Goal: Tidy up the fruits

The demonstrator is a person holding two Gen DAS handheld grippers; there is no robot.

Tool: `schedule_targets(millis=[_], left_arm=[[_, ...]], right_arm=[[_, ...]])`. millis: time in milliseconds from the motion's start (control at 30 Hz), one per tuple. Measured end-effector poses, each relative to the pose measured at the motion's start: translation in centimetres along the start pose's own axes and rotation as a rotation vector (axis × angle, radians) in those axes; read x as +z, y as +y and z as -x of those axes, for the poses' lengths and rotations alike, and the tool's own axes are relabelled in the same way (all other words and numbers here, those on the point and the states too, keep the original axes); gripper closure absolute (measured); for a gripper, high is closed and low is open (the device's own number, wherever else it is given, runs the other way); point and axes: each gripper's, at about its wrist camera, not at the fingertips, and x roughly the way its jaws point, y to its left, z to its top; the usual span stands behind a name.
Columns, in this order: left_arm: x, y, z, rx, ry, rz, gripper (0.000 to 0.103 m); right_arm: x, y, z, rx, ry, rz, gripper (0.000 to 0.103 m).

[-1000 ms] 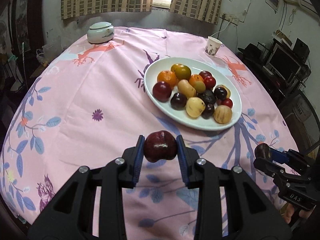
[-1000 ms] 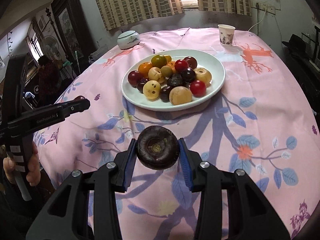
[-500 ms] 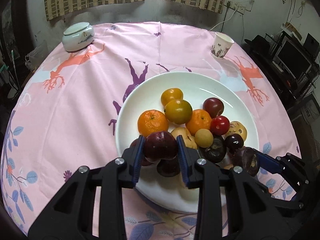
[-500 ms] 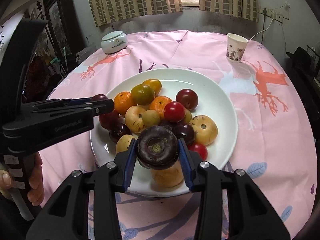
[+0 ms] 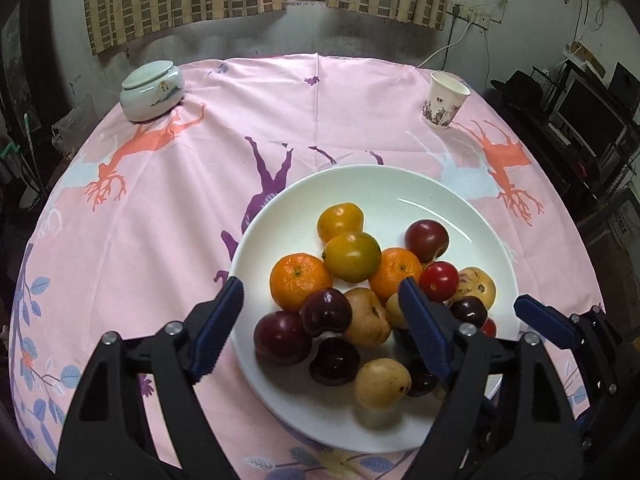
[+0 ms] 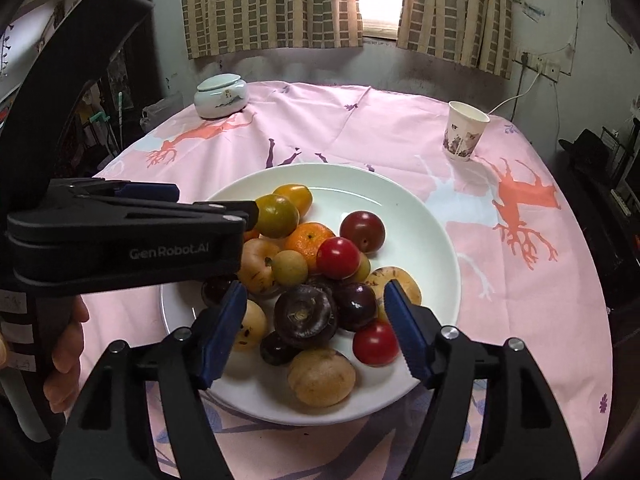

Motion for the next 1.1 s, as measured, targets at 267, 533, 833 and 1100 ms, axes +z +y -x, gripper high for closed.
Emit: schedule_targets(millis=[267, 533, 833, 1100], left_arm=[[-0.8, -0.5, 3.1, -0.001, -0.047, -0.011, 0.005], [-5.2, -0.7, 7.4, 0.043, -0.109, -0.038, 0.002], [-13.0, -0.4, 10.6, 0.016, -0.065, -0.009, 0.002], [-14.6, -0.1, 12.7, 0.064, -0.097, -0.019, 0.002]], right_arm=[[-0.3, 0.3, 1.6, -0.037, 0.002, 0.025, 0.001], [-3.9, -0.4, 4.7, -0.06, 0.018, -0.074, 0.001], [-8.6, -0.8, 7.8, -0.052, 0.062, -0.157, 0.001], [-10.5, -0.1, 8.8, -0.128, 0.057, -0.139, 0.001]])
